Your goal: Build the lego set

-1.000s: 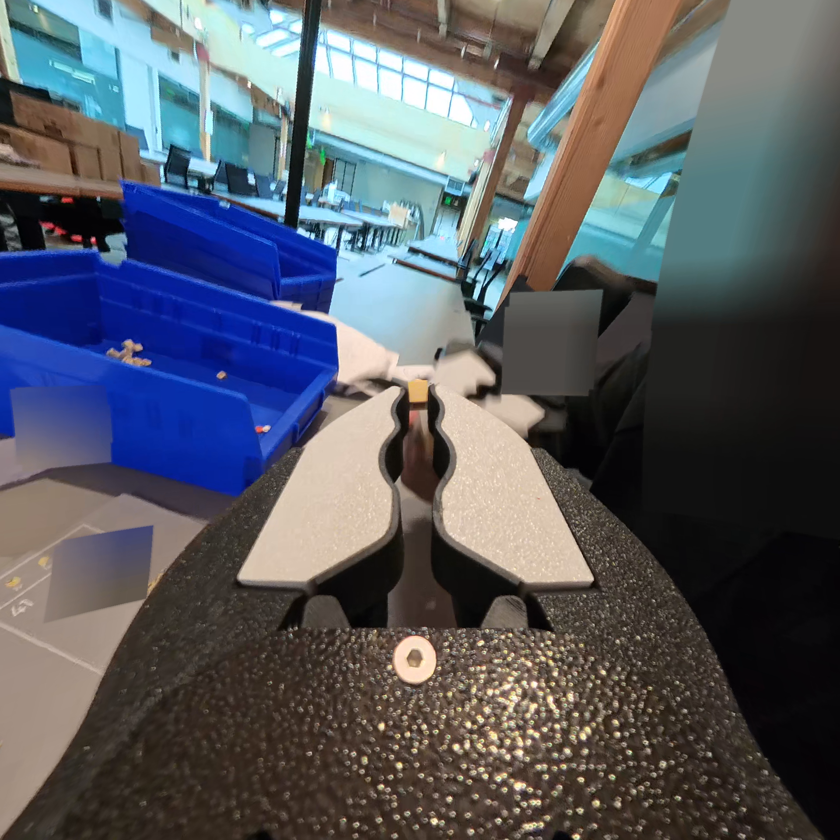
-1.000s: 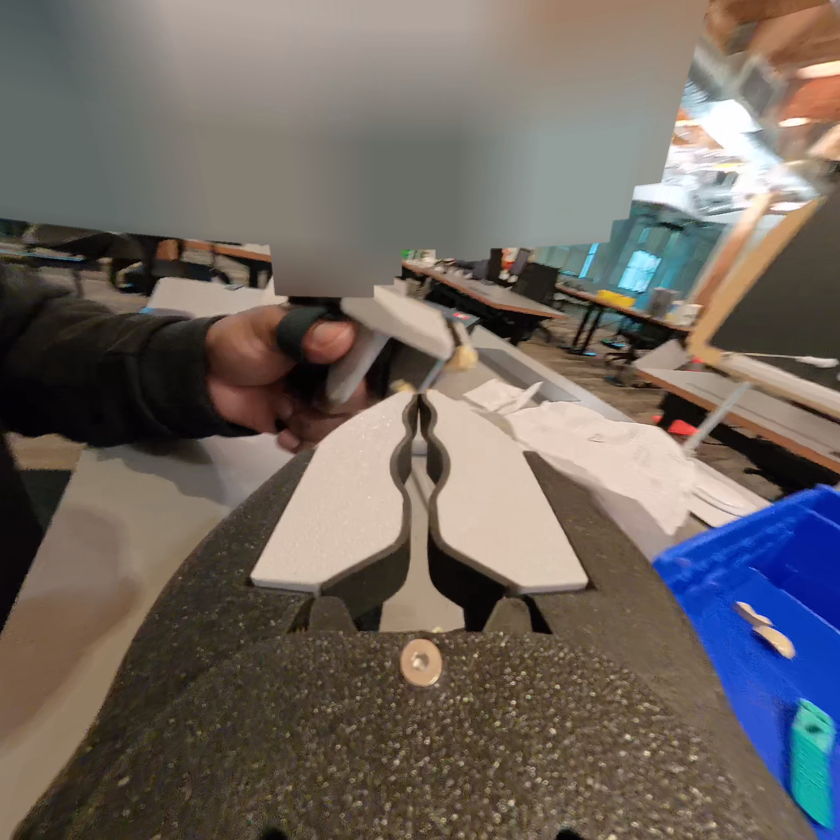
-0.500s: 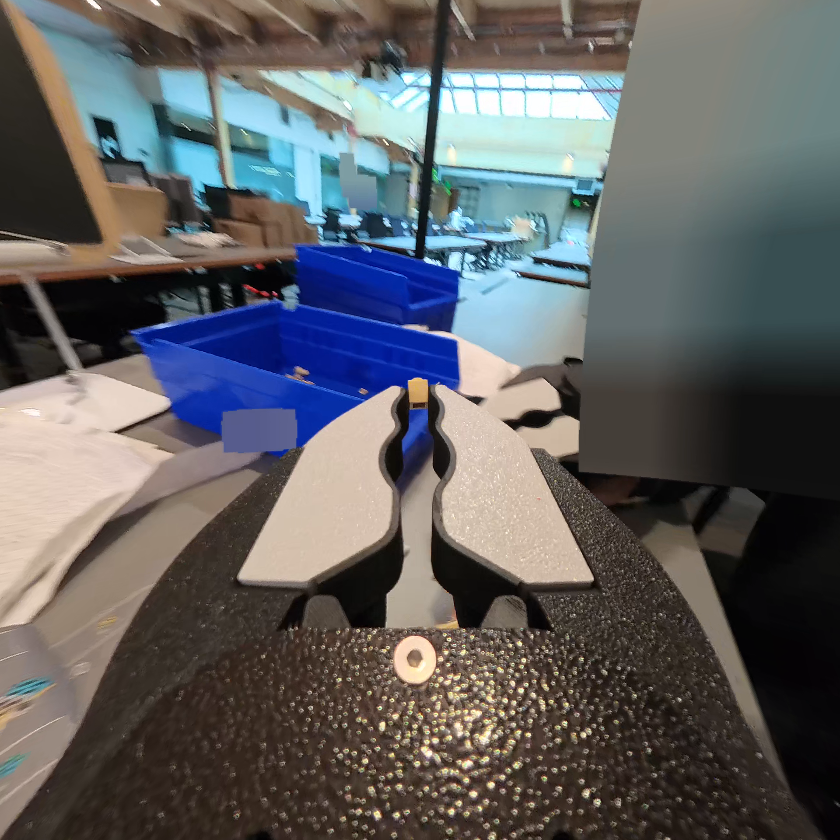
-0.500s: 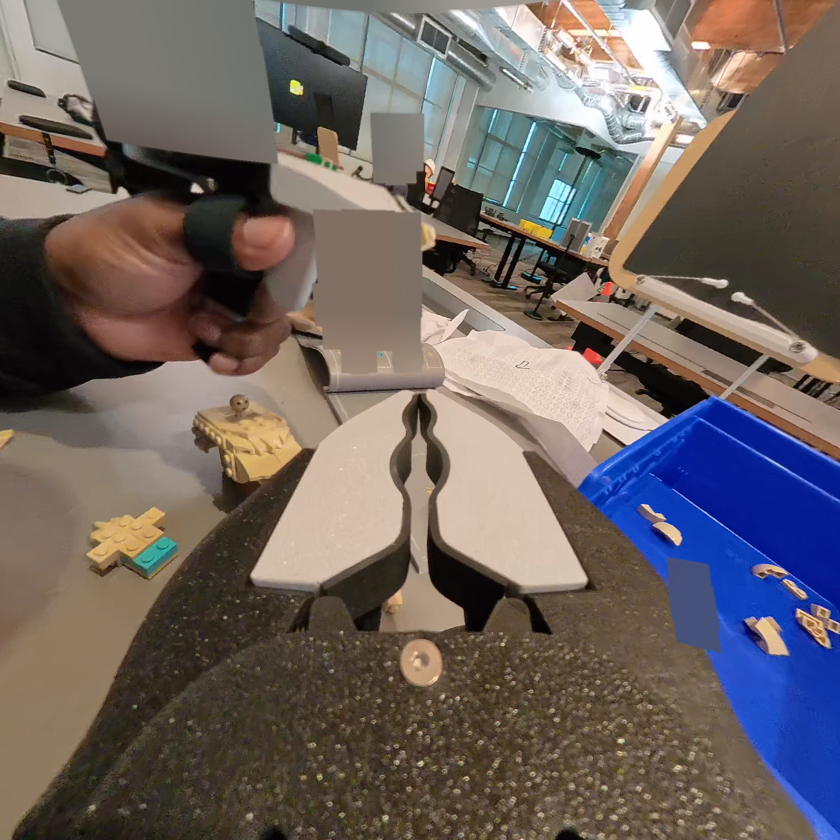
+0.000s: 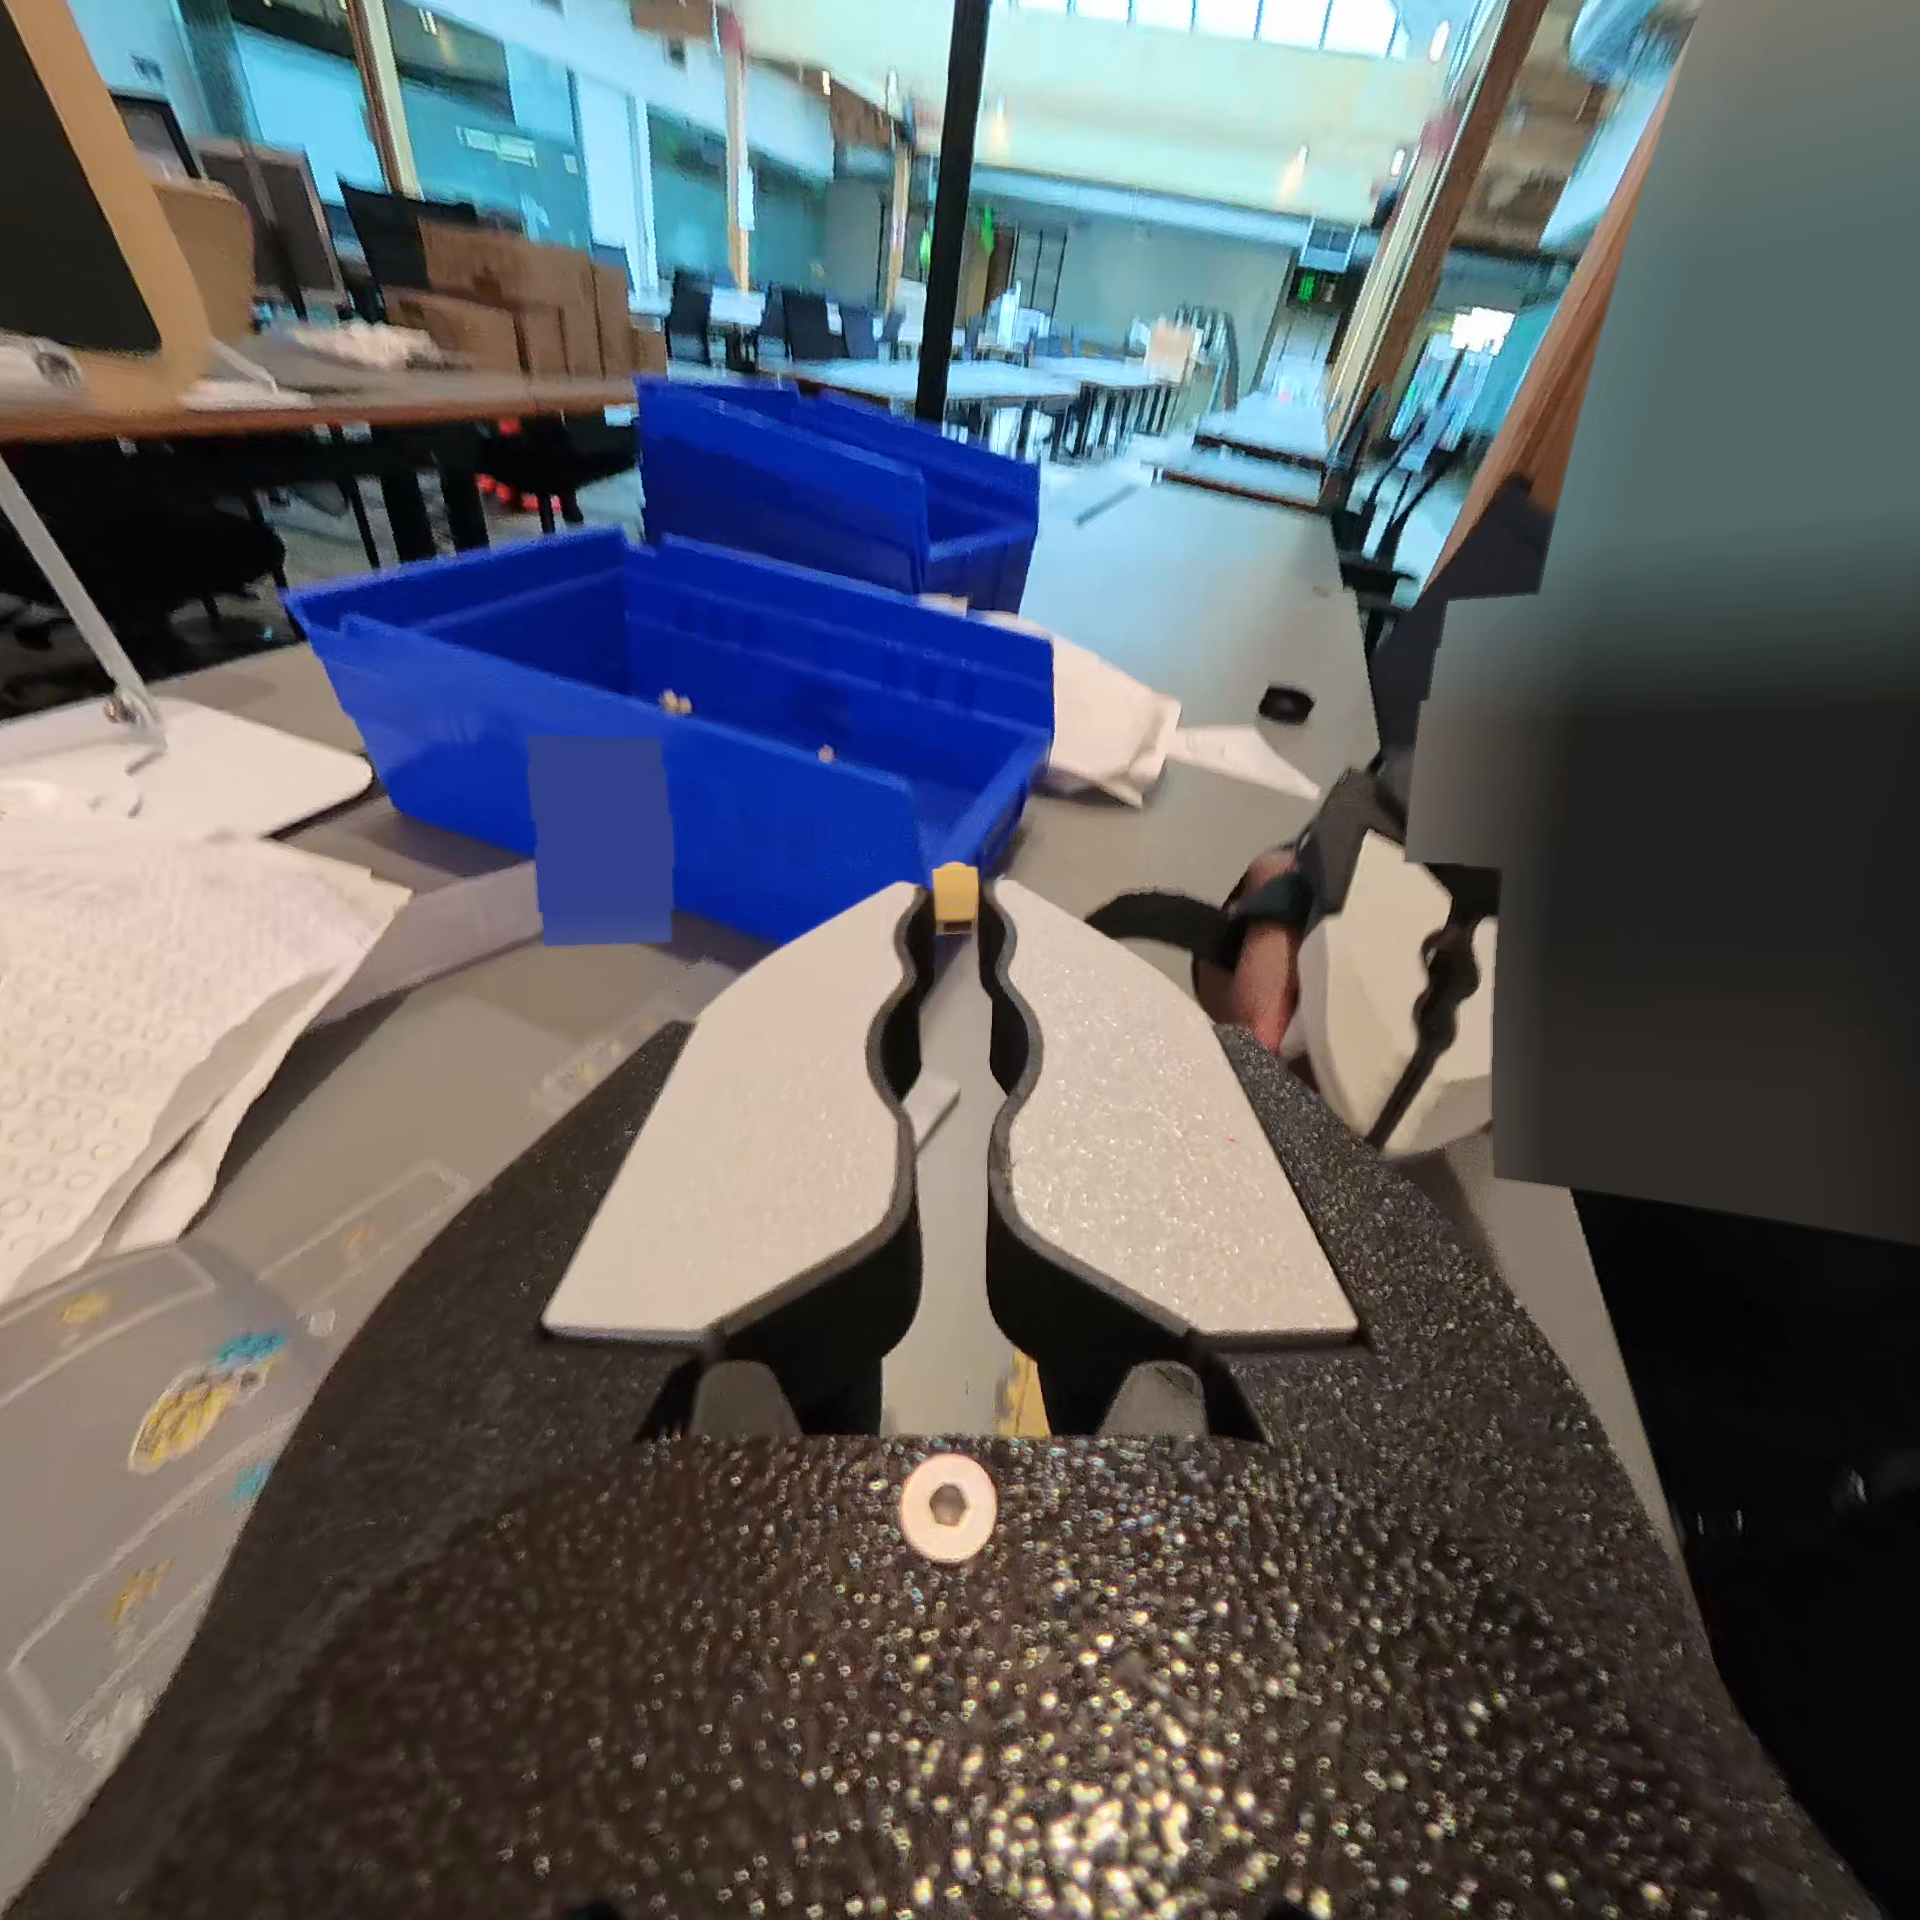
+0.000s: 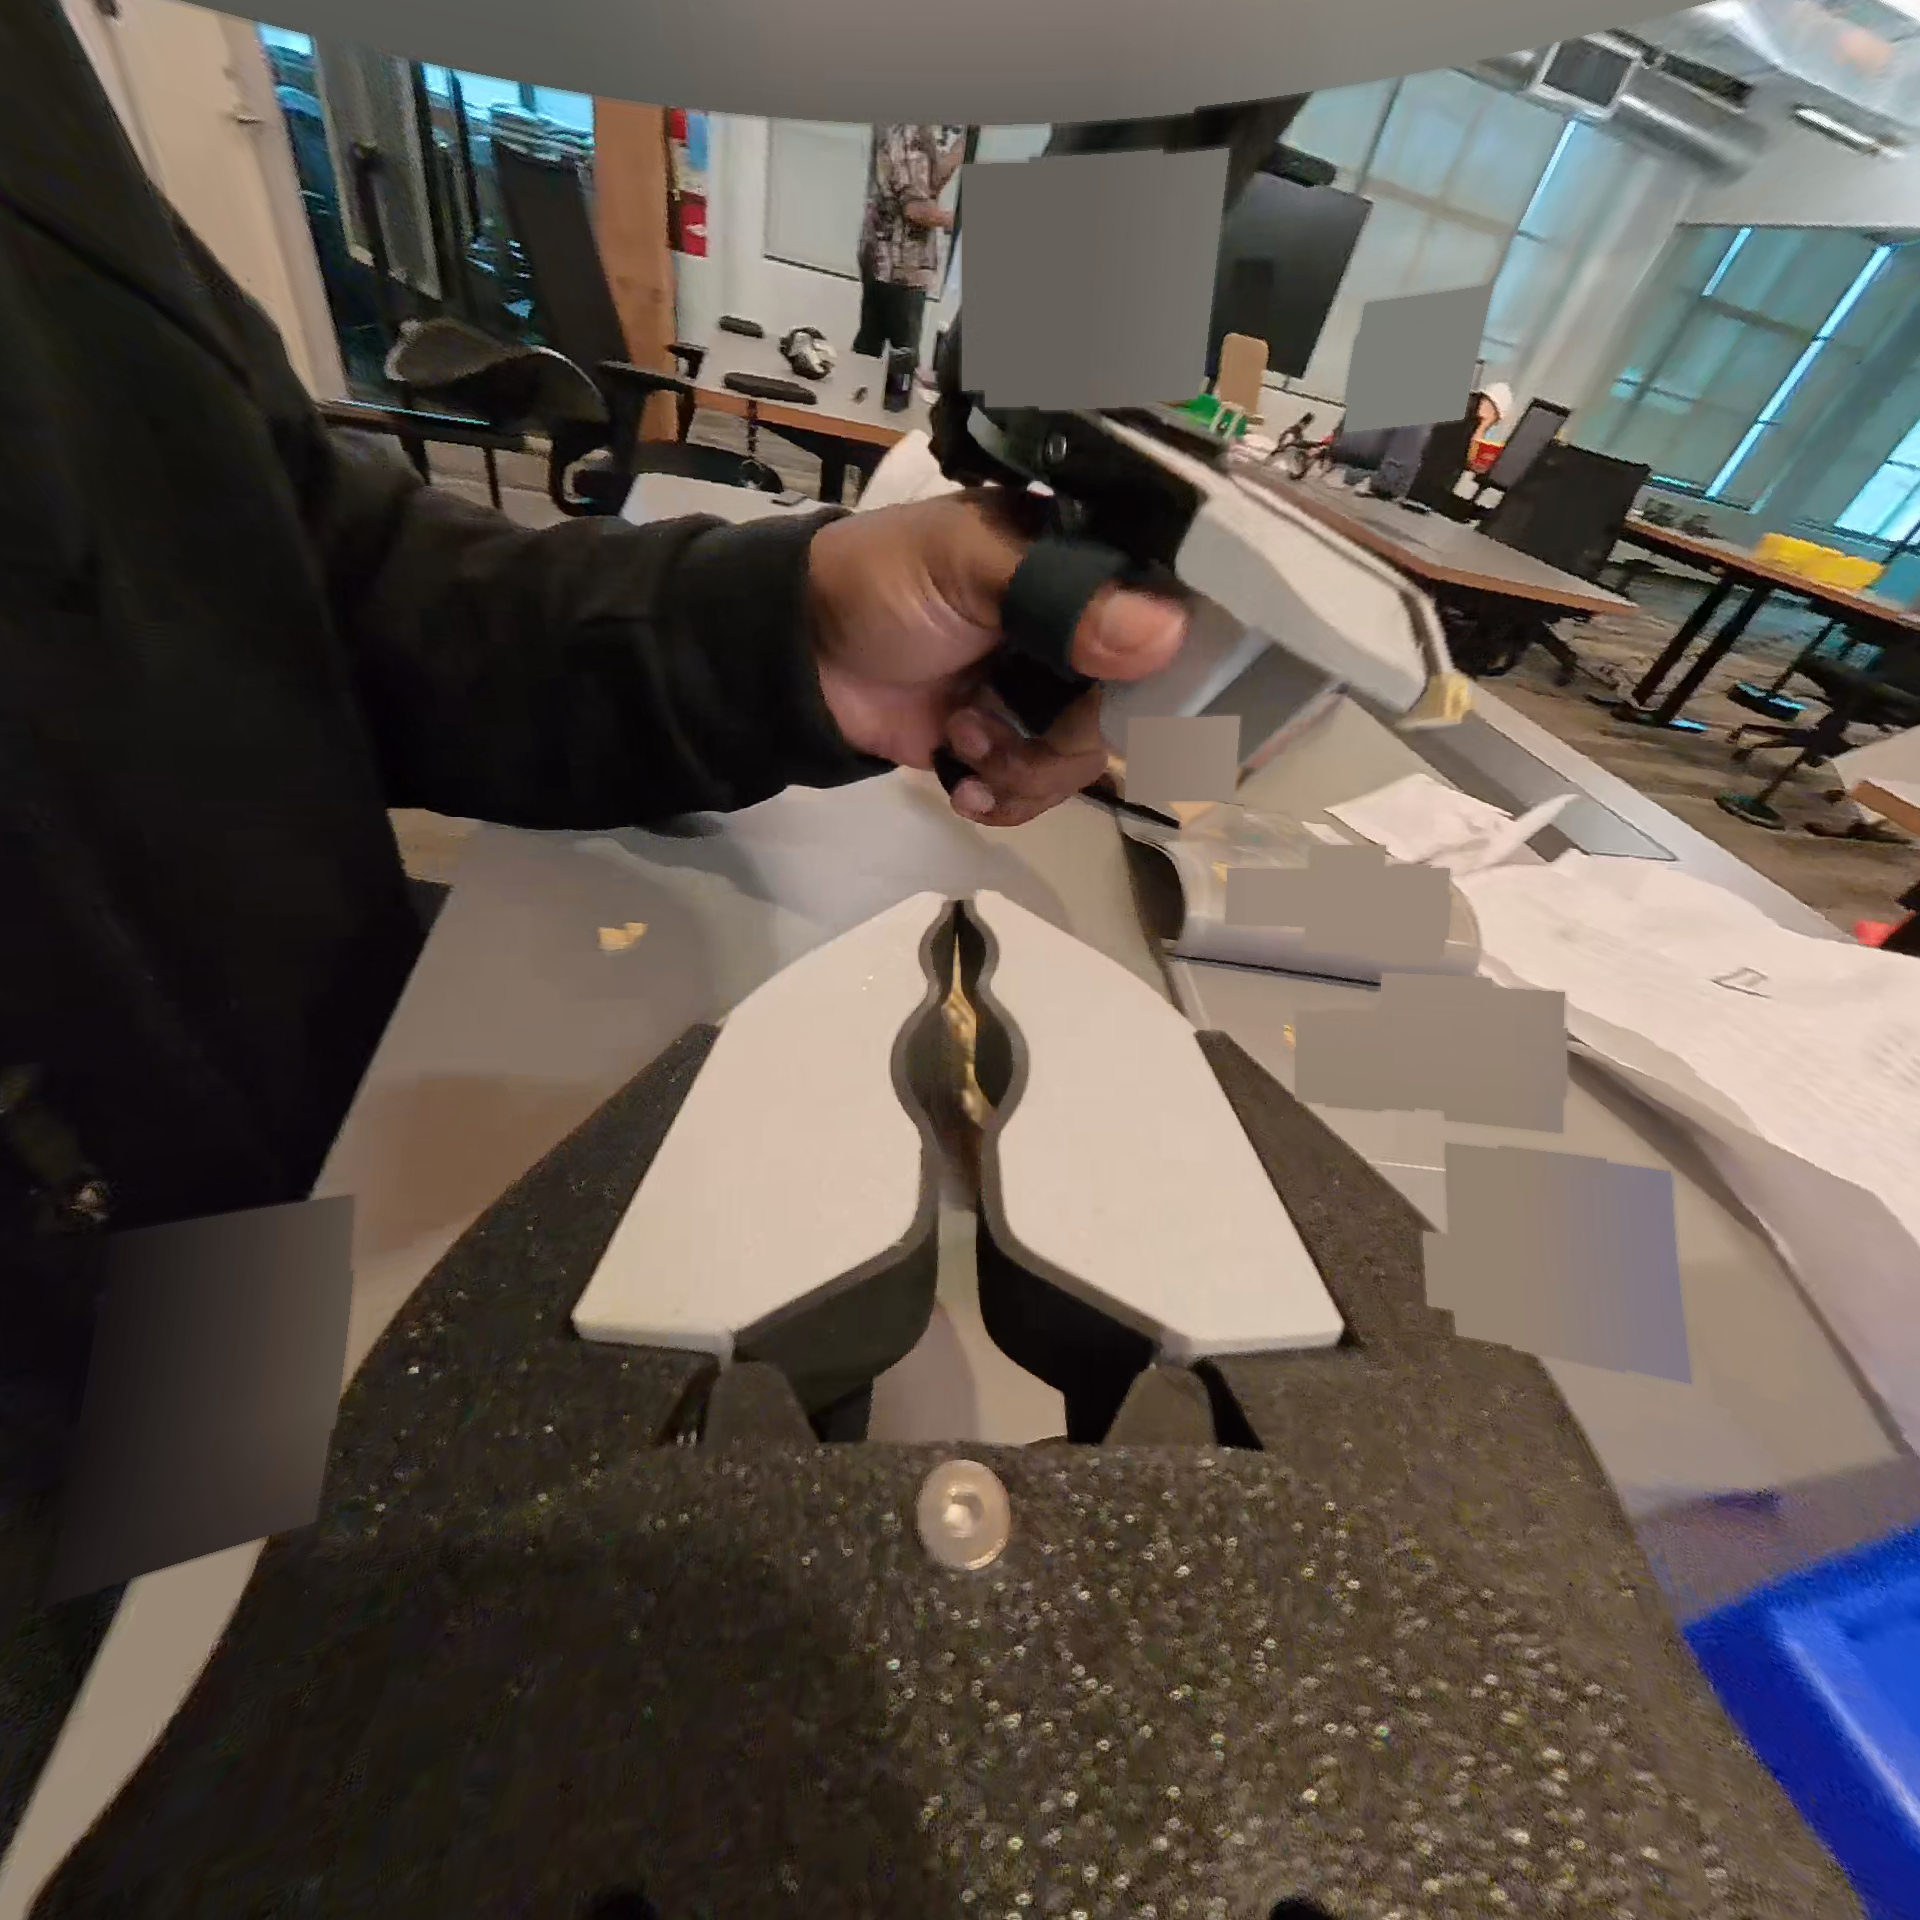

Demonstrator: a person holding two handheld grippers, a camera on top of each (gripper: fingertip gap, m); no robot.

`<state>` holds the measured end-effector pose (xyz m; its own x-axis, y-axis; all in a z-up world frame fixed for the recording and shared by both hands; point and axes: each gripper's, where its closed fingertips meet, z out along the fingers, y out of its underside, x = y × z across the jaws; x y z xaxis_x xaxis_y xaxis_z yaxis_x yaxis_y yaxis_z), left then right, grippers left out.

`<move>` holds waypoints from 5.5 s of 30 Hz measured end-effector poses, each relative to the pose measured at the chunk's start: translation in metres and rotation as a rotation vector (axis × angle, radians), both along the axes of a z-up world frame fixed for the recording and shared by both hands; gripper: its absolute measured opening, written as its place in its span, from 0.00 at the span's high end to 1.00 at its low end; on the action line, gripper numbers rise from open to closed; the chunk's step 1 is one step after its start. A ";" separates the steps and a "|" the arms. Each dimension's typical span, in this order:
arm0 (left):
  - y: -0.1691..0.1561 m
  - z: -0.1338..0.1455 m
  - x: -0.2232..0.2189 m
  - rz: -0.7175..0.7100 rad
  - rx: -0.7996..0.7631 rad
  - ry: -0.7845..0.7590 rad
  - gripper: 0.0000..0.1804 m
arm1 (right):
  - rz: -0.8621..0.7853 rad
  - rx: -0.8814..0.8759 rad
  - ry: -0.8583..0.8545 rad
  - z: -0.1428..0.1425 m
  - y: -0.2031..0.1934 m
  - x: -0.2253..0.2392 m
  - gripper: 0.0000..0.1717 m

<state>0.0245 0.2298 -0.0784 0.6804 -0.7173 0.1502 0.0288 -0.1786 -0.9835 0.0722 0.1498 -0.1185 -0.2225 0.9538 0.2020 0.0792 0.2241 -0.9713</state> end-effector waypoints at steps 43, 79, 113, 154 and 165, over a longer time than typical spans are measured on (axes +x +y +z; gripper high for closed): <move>-0.174 -0.138 -0.025 -0.088 -0.357 0.510 0.94 | -0.003 -0.012 -0.432 -0.075 -0.090 -0.053 0.95; -0.167 -0.079 -0.001 -0.212 -0.169 0.149 0.94 | -0.001 -0.122 -0.072 -0.024 -0.091 -0.042 0.95; -0.152 -0.028 0.022 -0.312 -0.310 -0.566 0.94 | -0.265 0.227 0.221 0.010 -0.075 -0.033 0.95; -0.174 -0.111 0.001 -0.130 -0.333 0.375 0.96 | -0.029 0.010 -0.059 -0.027 -0.088 -0.029 0.96; -0.191 -0.078 0.023 -0.265 -0.138 0.336 0.96 | 0.158 -0.070 -0.113 -0.030 -0.108 -0.019 0.96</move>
<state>0.0479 0.0389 -0.1561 0.5031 -0.8622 0.0587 -0.3522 -0.2665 -0.8972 0.0530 0.0420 -0.1481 -0.3881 0.9160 0.1013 0.1581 0.1745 -0.9719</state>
